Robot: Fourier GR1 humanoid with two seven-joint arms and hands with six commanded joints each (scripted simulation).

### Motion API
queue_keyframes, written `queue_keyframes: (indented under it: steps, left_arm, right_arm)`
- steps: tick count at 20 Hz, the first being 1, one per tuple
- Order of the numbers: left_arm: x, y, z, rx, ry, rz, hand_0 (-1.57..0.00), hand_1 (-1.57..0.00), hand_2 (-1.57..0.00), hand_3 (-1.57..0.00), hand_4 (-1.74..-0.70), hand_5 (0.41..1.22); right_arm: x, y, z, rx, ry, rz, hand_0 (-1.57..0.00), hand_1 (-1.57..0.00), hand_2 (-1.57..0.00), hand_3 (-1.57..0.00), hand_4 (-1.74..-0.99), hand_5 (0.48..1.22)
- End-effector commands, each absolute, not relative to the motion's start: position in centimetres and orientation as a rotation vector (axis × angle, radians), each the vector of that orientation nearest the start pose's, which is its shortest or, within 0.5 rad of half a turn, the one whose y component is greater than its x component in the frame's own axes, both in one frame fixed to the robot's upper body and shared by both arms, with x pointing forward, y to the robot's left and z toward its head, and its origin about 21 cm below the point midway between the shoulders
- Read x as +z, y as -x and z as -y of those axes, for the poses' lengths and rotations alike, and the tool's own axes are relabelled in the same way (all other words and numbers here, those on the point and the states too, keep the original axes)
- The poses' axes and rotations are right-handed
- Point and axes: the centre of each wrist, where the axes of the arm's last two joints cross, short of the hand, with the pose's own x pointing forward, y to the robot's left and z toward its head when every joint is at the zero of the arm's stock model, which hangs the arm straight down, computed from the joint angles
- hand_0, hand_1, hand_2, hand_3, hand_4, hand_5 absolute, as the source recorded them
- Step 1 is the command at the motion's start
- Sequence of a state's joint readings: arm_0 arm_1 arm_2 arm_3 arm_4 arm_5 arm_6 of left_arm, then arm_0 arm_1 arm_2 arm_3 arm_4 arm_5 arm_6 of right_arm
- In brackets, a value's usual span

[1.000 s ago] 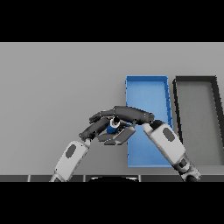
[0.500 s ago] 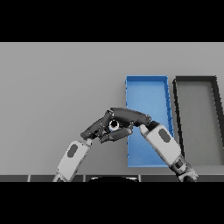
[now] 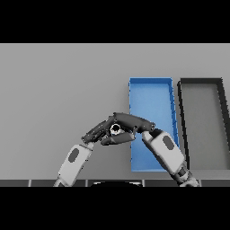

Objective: Pick up the blue pipe and place it into the blue bin.

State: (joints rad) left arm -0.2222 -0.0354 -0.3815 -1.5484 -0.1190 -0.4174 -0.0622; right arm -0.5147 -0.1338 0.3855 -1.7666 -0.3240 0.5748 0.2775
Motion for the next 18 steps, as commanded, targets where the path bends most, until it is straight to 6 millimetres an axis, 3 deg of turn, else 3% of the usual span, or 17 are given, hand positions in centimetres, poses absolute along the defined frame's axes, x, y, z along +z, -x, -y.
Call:
queue_keyframes:
  steps: [1, 3, 7, 12, 18]
  left_arm:
    - [4.8, -27.0, -10.5, -0.863, 0.585, 1.677, -0.94, -0.88, -0.85, -0.67, -1.41, 1.221]
    - [4.3, -27.2, -11.1, -0.904, 0.594, 1.671, -0.60, -0.56, -0.55, -0.43, -1.25, 1.221]
    - [4.3, -27.4, -10.9, -0.930, 0.574, 1.607, -0.25, -0.23, -0.22, -0.18, -1.06, 0.912]
    - [4.0, -27.2, -11.2, -0.900, 0.544, 1.558, -0.08, -0.07, -0.07, -0.06, -0.97, 0.642]
    - [3.7, -27.5, -11.1, -0.877, 0.506, 1.506, -0.02, -0.02, -0.02, -0.01, -0.97, 0.519]
  right_arm:
    - [16.5, -28.4, 10.4, 1.140, -0.828, 1.686, -1.56, -1.56, -1.56, -1.56, -1.497, 1.206]
    - [16.5, -28.5, 10.1, 1.152, -0.810, 1.670, -1.56, -1.56, -1.56, -1.56, -1.498, 1.211]
    - [16.5, -28.4, 10.2, 1.137, -0.813, 1.683, -1.57, -1.57, -1.57, -1.57, -1.499, 1.217]
    - [16.3, -28.5, 10.5, 1.133, -0.805, 1.713, -1.57, -1.57, -1.57, -1.57, -1.499, 1.220]
    - [17.7, -28.9, 10.3, 1.058, -0.869, 1.750, -1.57, -1.57, -1.57, -1.57, -1.496, 1.221]
